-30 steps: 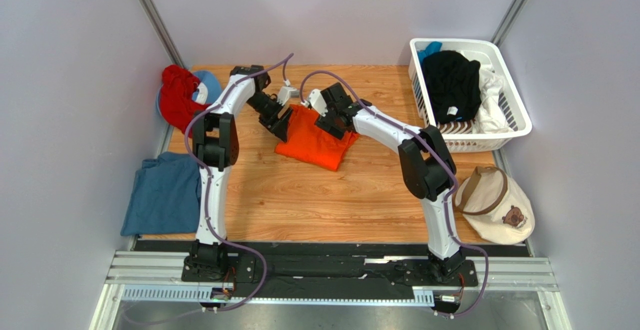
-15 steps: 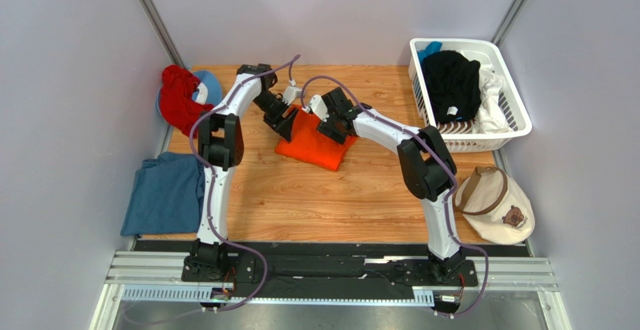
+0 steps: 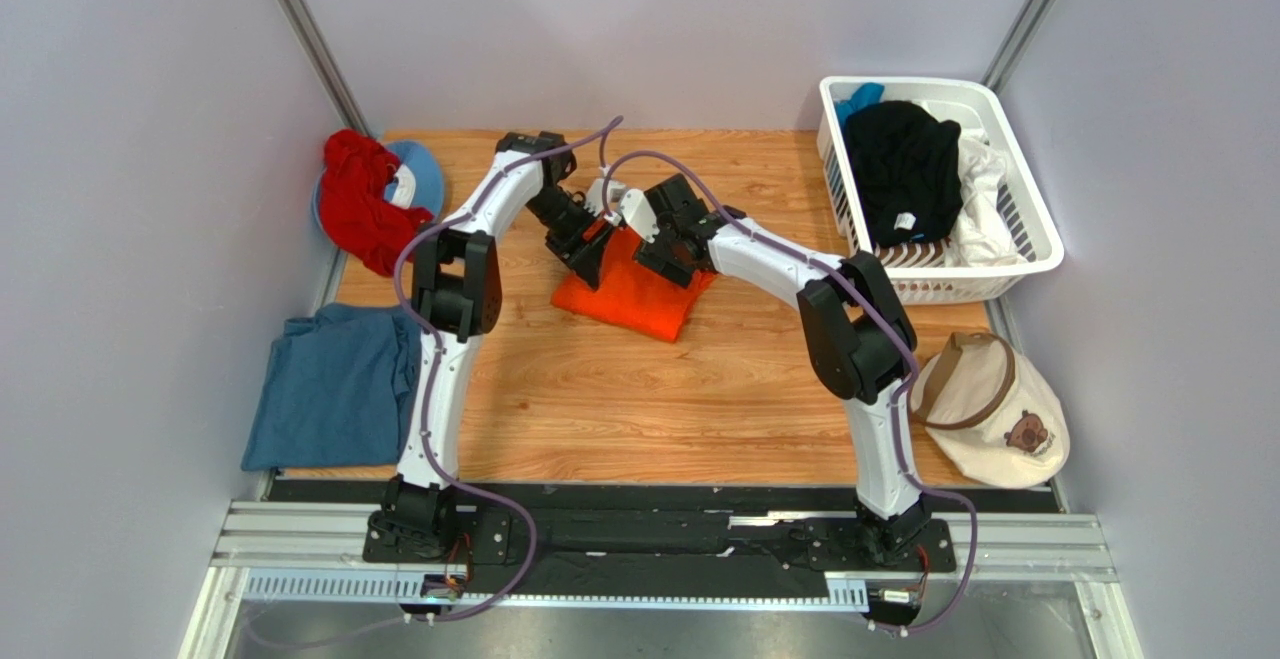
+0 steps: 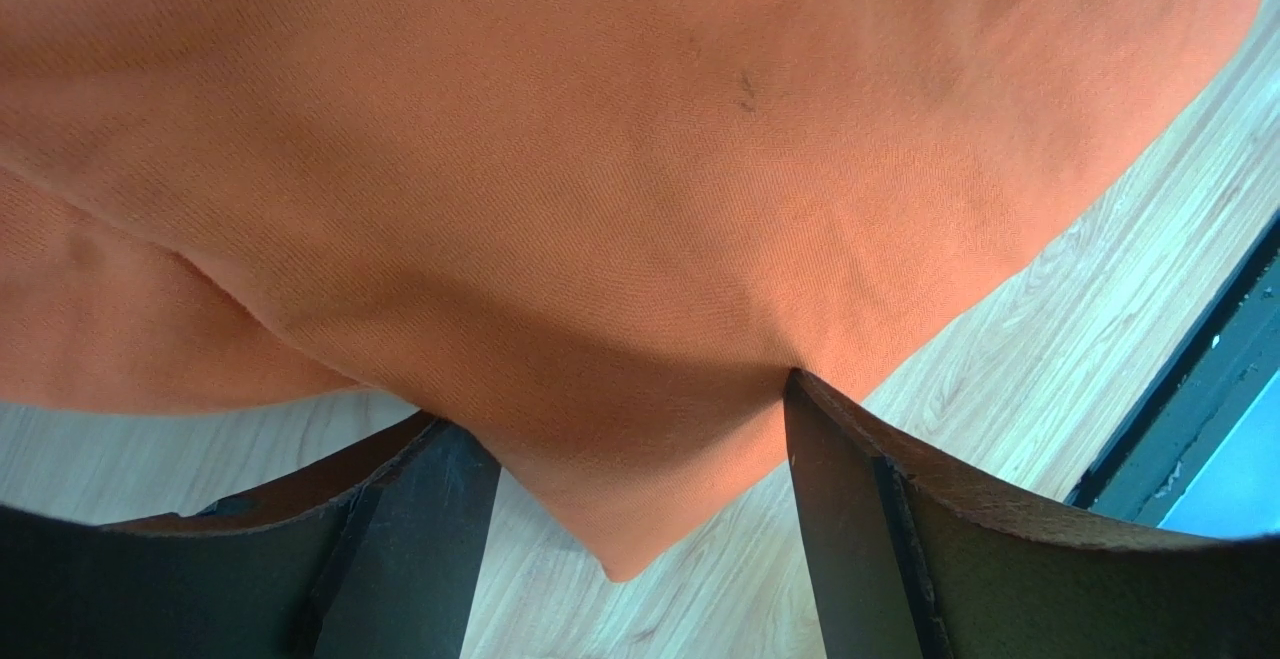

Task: Fold and stack the t-shirts
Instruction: Neatly place the folded tshirt to the corner

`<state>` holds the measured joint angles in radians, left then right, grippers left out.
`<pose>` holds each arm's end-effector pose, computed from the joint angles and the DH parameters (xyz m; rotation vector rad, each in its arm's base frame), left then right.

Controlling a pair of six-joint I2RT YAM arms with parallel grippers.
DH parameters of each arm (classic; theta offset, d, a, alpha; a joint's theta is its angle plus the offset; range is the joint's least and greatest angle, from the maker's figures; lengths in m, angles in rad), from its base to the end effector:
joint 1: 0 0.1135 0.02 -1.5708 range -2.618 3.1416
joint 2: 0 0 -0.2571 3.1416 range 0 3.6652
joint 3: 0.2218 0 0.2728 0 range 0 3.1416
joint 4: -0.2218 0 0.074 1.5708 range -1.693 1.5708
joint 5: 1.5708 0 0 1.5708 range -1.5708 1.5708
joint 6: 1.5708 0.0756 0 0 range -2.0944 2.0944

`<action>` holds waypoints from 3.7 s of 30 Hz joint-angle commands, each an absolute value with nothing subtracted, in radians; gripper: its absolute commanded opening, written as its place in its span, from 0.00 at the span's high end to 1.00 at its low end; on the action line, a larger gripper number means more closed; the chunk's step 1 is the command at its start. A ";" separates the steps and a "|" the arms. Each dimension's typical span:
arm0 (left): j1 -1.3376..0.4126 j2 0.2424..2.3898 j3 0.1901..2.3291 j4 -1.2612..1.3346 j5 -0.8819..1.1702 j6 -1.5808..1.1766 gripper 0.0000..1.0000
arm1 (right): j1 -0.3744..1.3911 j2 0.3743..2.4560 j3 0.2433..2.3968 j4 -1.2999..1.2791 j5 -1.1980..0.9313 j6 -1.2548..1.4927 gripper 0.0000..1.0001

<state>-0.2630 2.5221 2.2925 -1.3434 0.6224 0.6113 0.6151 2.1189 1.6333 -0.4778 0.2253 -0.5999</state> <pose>0.4731 -0.1730 0.1252 1.2249 2.6236 -0.9178 0.4194 0.2757 0.1405 -1.3648 2.1197 -0.2790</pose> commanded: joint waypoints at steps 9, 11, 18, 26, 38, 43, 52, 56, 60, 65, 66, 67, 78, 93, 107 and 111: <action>-0.301 2.553 2.270 -1.387 0.669 0.653 0.48 | 0.624 2.071 1.628 -0.440 0.219 -0.612 0.26; -0.304 2.553 2.269 -1.385 0.670 0.652 0.60 | 0.624 2.068 1.626 -0.439 0.219 -0.614 0.26; -0.305 2.537 2.246 -1.373 0.673 0.649 1.00 | 0.624 2.059 1.606 -0.436 0.235 -0.620 0.27; -0.304 2.375 2.109 -1.267 0.577 0.606 1.00 | 0.621 1.971 1.525 -0.411 0.305 -0.641 0.27; -0.279 2.143 1.910 -1.261 0.259 0.627 1.00 | 0.603 1.853 1.431 -0.419 0.353 -0.637 0.27; -0.233 2.050 1.826 -1.264 0.155 0.650 1.00 | 0.603 1.833 1.391 -0.420 0.353 -0.632 0.27; -0.134 1.826 1.608 -1.295 0.023 0.718 1.00 | 0.603 1.818 1.341 -0.425 0.336 -0.623 0.27; -0.097 1.726 1.514 -1.321 -0.027 0.744 1.00 | 0.606 1.804 1.322 -0.426 0.337 -0.630 0.27; -0.061 1.638 1.459 -1.324 -0.074 0.756 1.00 | 0.606 1.795 1.313 -0.431 0.333 -0.627 0.27; 0.021 1.549 1.347 -1.293 -0.143 0.796 1.00 | 0.609 1.790 1.301 -0.437 0.321 -0.617 0.27; 0.040 1.539 1.333 -1.278 -0.152 0.805 1.00 | 0.611 1.789 1.295 -0.437 0.319 -0.617 0.27; 0.058 1.526 1.319 -1.275 -0.156 0.825 1.00 | 0.611 1.787 1.293 -0.437 0.318 -0.617 0.27; 0.373 1.451 1.224 -1.221 -0.201 0.982 1.00 | 0.615 1.796 1.298 -0.443 0.319 -0.617 0.27; 0.735 1.617 1.193 -1.051 -0.166 1.080 1.00 | 0.632 1.819 1.305 -0.472 0.321 -0.611 0.27; 0.923 1.681 1.255 -0.985 -0.031 1.088 1.00 | 0.650 1.844 1.307 -0.508 0.331 -0.595 0.27; 0.957 1.642 1.307 -1.052 0.078 1.107 1.00 | 0.660 1.856 1.313 -0.511 0.337 -0.592 0.27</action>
<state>0.8959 1.6989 1.2209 -1.0218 -0.0376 1.0603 0.6464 1.8446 1.2892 -0.5060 0.3241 -0.6235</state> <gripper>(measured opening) 0.028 0.731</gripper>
